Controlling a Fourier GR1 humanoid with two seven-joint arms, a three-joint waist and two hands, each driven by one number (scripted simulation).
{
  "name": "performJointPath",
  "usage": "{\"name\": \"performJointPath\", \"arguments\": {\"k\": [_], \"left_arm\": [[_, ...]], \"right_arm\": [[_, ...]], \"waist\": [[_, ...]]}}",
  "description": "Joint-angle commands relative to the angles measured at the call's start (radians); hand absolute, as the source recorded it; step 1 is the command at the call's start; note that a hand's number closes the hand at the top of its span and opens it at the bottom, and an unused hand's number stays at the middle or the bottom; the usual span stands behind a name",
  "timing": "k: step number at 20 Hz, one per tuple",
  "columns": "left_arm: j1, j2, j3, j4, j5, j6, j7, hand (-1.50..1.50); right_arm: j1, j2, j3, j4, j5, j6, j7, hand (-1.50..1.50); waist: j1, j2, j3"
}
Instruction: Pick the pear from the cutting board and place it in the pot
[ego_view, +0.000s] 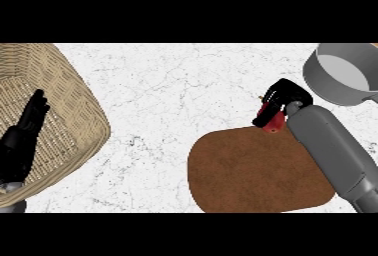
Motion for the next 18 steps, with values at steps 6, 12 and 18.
{"name": "performJointPath", "arguments": {"k": [6,12,18], "left_arm": [[0.051,-0.002,-0.013,0.056,0.032,-0.055,0.037,0.00],[0.033,-0.026,-0.046,0.071,-0.009,-0.017,0.069,0.00],[0.041,-0.034,-0.037,0.087,-0.010,-0.007,0.049,0.00]], "right_arm": [[-0.175,0.035,0.014,0.219,0.189,-0.205,-0.004,1.50],[-0.320,-0.009,0.100,0.176,0.385,-0.319,0.157,1.50],[-0.381,-0.059,0.106,0.144,0.513,-0.419,0.249,1.50]], "waist": [[0.014,0.011,-0.017],[-0.018,0.001,-0.019],[-0.034,0.000,-0.018]]}}
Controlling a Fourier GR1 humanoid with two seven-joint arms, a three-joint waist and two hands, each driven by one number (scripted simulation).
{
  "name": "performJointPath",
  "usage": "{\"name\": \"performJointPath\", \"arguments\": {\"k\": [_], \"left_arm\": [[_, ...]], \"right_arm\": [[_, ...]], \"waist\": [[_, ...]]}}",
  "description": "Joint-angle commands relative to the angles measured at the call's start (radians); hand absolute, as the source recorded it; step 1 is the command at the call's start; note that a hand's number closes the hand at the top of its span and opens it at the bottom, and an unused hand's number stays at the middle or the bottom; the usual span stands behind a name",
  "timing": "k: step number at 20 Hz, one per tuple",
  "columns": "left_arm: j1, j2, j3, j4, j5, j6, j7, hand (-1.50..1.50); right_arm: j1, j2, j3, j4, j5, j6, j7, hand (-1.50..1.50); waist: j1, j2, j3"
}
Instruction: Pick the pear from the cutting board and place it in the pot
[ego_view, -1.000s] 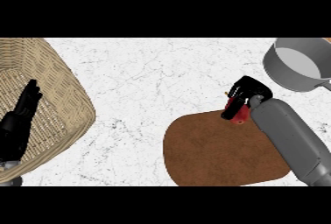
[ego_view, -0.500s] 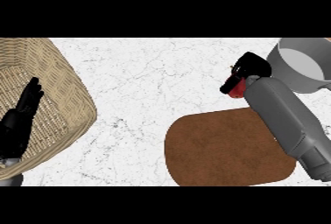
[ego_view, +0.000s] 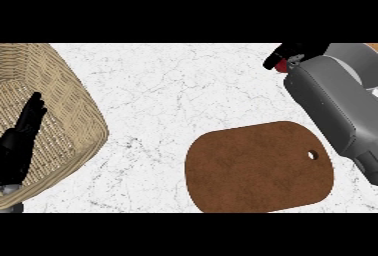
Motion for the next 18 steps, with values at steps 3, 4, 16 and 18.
{"name": "performJointPath", "arguments": {"k": [3,4,16,18], "left_arm": [[0.041,-0.028,-0.031,0.022,0.008,-0.016,0.075,0.00],[0.067,-0.037,-0.055,0.010,-0.011,-0.012,0.072,0.00],[0.036,0.008,-0.003,-0.011,0.030,-0.046,0.124,0.00],[0.085,-0.040,-0.037,0.011,0.005,-0.025,0.055,0.00]], "right_arm": [[-0.019,-0.054,-0.072,-0.016,0.057,-0.175,0.039,1.50],[-0.005,-0.045,-0.072,-0.007,0.075,-0.211,0.039,1.50],[0.054,-0.194,-0.246,-0.001,0.029,-0.294,-0.160,1.50],[0.039,-0.243,-0.284,0.021,-0.008,-0.263,-0.226,1.50]], "waist": [[-0.005,0.013,-0.015],[0.000,0.014,-0.015],[-0.002,0.014,-0.014],[0.003,0.016,-0.015]]}}
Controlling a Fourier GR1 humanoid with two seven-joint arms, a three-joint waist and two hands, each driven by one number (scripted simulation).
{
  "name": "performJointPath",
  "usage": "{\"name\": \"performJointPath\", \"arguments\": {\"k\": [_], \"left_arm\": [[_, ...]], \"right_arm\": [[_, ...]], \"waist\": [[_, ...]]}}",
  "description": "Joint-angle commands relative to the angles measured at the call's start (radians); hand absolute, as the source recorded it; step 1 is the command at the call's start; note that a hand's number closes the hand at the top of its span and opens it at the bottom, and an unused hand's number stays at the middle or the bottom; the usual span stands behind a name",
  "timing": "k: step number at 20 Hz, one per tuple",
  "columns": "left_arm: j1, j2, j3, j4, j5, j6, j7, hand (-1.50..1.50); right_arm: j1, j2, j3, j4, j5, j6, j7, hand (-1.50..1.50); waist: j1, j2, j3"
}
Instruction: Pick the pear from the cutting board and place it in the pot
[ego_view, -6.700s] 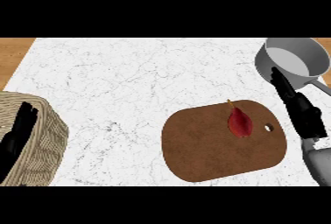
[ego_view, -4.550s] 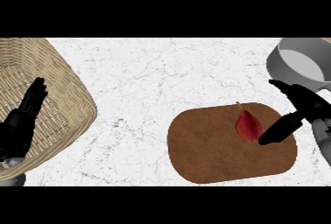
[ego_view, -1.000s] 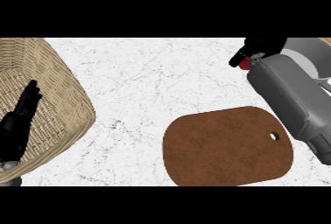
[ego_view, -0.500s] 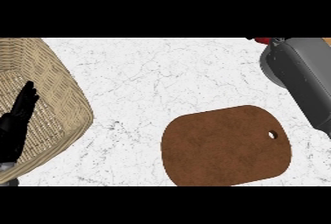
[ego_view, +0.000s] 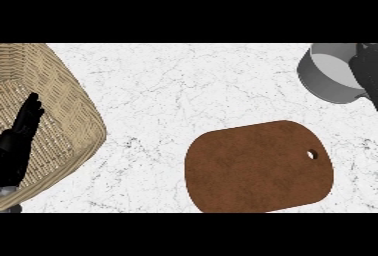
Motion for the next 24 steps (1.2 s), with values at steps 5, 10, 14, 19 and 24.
{"name": "performJointPath", "arguments": {"k": [5,10,14,19,24], "left_arm": [[-0.008,0.005,-0.020,0.049,0.024,-0.062,0.078,0.00],[-0.010,-0.029,-0.033,0.106,0.004,-0.038,0.005,0.00],[0.000,-0.028,-0.061,0.033,-0.007,-0.035,0.052,0.00],[0.000,-0.052,-0.077,0.053,-0.005,-0.031,0.029,0.00],[-0.043,-0.029,-0.064,0.056,0.000,-0.044,0.047,0.00]], "right_arm": [[0.000,-0.127,-0.127,0.163,-0.077,-0.024,-0.248,1.50],[0.058,-0.138,-0.189,0.284,-0.122,-0.086,-0.415,1.50],[0.050,-0.166,-0.195,0.386,-0.106,-0.069,-0.470,1.50],[0.040,-0.150,-0.253,0.456,-0.151,-0.090,-0.516,1.50],[0.050,-0.158,-0.348,0.498,-0.243,-0.074,-0.611,-1.50]], "waist": [[0.021,0.020,-0.012],[0.032,0.032,-0.012],[0.065,0.038,-0.010],[0.079,0.046,-0.008],[0.073,0.048,-0.006]]}}
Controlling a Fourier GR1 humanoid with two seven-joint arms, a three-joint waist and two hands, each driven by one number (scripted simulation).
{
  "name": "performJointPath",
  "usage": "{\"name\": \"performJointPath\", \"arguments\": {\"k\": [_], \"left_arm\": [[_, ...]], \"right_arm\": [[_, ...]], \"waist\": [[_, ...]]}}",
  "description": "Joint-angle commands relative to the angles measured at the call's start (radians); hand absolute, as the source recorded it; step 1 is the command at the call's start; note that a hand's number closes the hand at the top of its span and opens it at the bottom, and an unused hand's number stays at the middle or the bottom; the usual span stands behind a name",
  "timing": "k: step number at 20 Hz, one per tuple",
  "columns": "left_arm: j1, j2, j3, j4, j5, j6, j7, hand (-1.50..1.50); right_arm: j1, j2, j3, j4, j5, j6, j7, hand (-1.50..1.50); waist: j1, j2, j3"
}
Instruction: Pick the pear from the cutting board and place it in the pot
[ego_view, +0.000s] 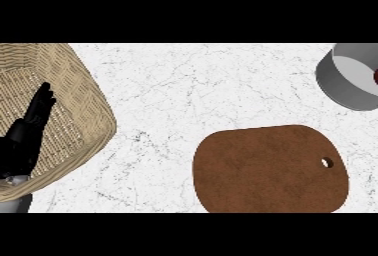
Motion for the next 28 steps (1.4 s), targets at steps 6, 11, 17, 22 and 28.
{"name": "performJointPath", "arguments": {"k": [6,11,17,22,28], "left_arm": [[0.050,0.002,-0.021,0.062,0.024,-0.052,0.023,0.00],[0.063,-0.027,-0.041,0.063,0.016,-0.030,0.018,0.00],[0.077,-0.008,-0.024,0.065,0.018,-0.029,0.024,0.00],[0.092,0.006,-0.011,0.073,0.023,-0.043,0.028,0.00],[0.090,0.019,0.016,0.065,0.024,-0.035,0.063,0.00]], "right_arm": [[0.004,0.020,-0.126,0.047,-0.113,-0.034,-0.161,-1.50],[0.013,0.046,-0.228,-0.034,-0.210,-0.155,-0.333,-1.50],[0.014,0.010,-0.402,-0.077,-0.379,-0.139,-0.480,-1.50],[0.019,0.014,-0.448,-0.046,-0.435,-0.028,-0.523,-1.50],[0.152,0.040,-0.520,-0.088,-0.528,0.072,-0.670,-1.50]], "waist": [[0.017,0.015,-0.010],[-0.008,0.006,-0.009],[-0.018,0.002,-0.010],[-0.035,-0.012,-0.014],[-0.075,-0.027,-0.016]]}}
